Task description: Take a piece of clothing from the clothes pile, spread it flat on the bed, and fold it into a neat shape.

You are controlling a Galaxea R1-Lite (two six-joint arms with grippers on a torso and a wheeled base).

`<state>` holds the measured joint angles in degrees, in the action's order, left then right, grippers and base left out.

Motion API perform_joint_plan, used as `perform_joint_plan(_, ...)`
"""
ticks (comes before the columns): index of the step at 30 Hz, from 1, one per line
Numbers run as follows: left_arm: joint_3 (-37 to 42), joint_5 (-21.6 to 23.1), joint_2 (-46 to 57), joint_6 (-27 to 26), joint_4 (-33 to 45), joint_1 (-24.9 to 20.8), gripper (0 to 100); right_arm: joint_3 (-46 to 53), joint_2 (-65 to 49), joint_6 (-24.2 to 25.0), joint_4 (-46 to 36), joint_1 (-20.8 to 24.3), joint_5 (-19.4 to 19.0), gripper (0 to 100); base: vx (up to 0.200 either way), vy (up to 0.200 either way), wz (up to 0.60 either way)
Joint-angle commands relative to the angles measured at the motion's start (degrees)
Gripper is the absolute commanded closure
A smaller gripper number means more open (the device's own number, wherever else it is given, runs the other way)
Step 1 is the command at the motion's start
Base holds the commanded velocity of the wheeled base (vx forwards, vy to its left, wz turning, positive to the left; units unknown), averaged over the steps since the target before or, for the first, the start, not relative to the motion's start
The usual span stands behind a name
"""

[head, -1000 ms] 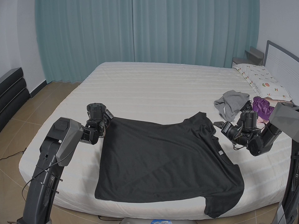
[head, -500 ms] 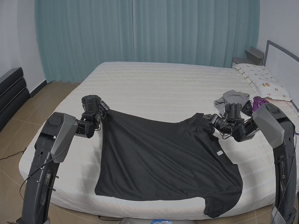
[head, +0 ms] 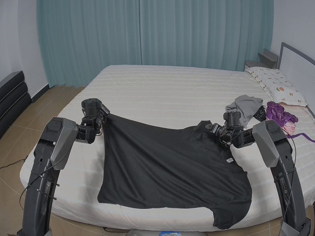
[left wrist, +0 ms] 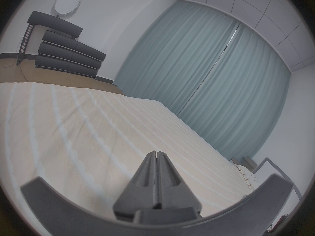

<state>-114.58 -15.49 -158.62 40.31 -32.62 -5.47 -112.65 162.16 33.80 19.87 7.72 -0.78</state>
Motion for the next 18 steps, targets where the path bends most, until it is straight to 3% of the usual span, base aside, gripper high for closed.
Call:
perform_joint_plan(1,-0.01,-0.15,-0.19,0.03,0.01,0.38,100,-1.94,3.78,-0.85,0.43,0.46,0.16,0,0.000,0.000,0.00)
perform_joint_plan(12,-0.01,-0.77,-0.99,0.03,0.01,0.29,100,-1.94,3.08,-0.93,2.19,-0.25,-0.27,0,0.000,0.000,0.00)
perform_joint_plan(13,-0.01,-0.77,-0.99,0.03,0.01,0.29,100,-1.94,3.08,-0.93,2.28,-0.25,-0.27,100,0.000,0.000,0.00)
perform_joint_plan(18,-0.01,-0.77,-1.16,0.03,0.19,0.29,100,-1.94,2.99,-0.76,4.04,-0.77,-0.19,100,0.000,0.000,0.00)
